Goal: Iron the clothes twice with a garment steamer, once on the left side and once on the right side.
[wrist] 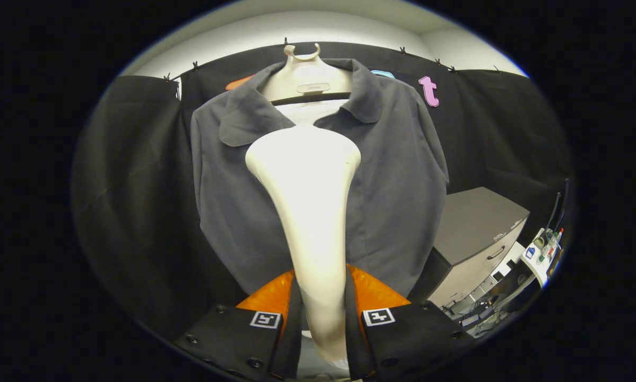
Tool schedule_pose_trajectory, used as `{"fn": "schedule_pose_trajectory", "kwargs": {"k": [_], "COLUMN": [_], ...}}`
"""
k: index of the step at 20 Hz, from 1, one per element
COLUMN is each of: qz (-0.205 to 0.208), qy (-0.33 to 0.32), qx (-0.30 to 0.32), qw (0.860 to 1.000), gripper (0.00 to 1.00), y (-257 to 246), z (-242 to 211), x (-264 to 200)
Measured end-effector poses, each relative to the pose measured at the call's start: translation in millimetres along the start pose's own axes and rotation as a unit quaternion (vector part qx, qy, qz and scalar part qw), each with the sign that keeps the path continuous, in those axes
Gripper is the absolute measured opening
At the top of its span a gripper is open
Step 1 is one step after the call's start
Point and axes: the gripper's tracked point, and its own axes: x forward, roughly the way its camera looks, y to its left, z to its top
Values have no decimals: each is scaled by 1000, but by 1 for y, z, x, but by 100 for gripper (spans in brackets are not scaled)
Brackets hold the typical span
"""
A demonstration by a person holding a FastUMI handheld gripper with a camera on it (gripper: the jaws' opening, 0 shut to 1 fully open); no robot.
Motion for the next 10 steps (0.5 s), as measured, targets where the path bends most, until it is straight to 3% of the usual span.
{"fn": "schedule_pose_trajectory", "kwargs": {"k": [10], "qz": [22], "qy": [12], "qx": [-20], "qw": [999], "gripper": [43], "y": [51], "z": [-4], "x": [28]}}
